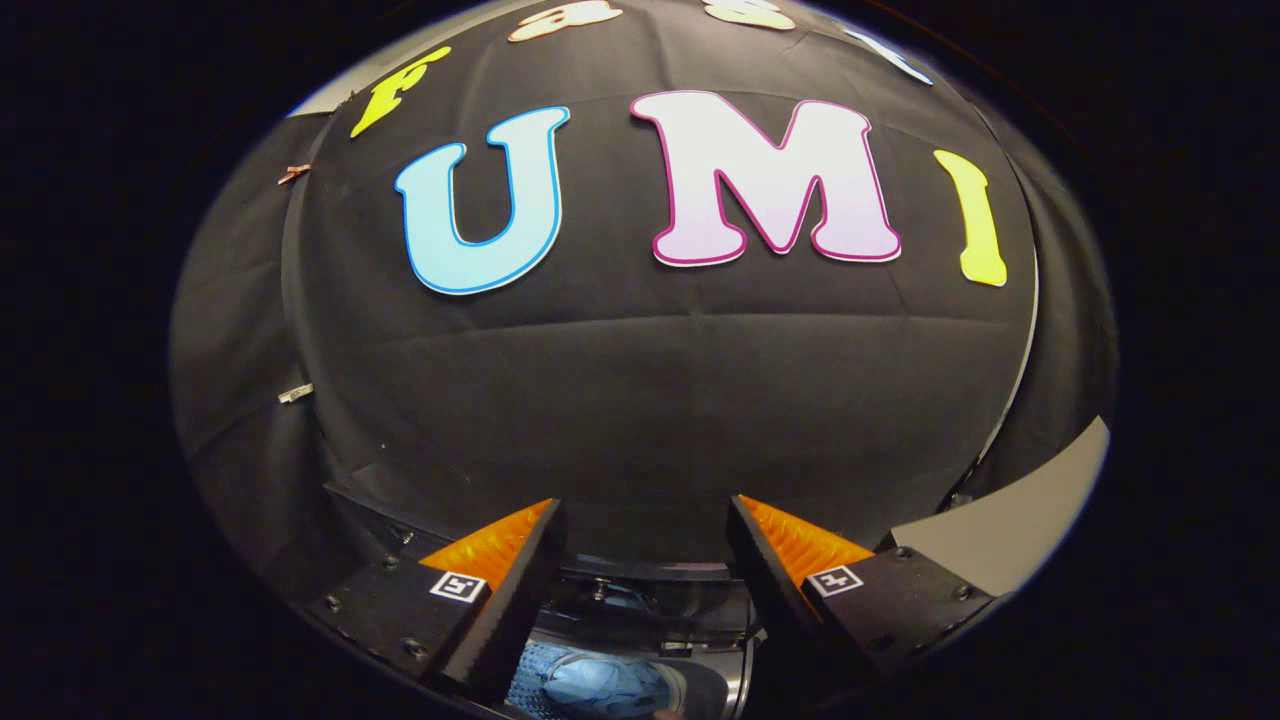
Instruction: Put the clothes into the washing machine and then close the washing machine lid.
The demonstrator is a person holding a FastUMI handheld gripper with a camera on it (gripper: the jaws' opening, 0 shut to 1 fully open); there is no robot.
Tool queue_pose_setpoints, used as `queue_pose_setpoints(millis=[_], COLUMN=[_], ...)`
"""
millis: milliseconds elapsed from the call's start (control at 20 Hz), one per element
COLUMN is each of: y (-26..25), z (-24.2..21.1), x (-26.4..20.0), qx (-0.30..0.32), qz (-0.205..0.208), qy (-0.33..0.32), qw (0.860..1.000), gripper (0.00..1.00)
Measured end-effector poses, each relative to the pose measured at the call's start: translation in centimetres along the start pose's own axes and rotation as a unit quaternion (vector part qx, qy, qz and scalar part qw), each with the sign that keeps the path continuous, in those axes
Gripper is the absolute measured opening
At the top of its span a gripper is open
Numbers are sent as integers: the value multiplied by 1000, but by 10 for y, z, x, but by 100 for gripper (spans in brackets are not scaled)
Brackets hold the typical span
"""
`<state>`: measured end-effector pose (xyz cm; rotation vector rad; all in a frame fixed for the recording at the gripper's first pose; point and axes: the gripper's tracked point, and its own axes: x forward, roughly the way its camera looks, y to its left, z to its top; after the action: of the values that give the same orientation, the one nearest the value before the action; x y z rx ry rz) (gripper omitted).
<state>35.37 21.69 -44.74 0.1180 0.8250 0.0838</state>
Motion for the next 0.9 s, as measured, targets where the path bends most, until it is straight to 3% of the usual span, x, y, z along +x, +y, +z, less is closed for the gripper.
queue_pose_setpoints(millis=[900], y=[1], z=[0], x=[0], qx=[-10], qz=[12], qy=[29], qw=[999], gripper=[99])
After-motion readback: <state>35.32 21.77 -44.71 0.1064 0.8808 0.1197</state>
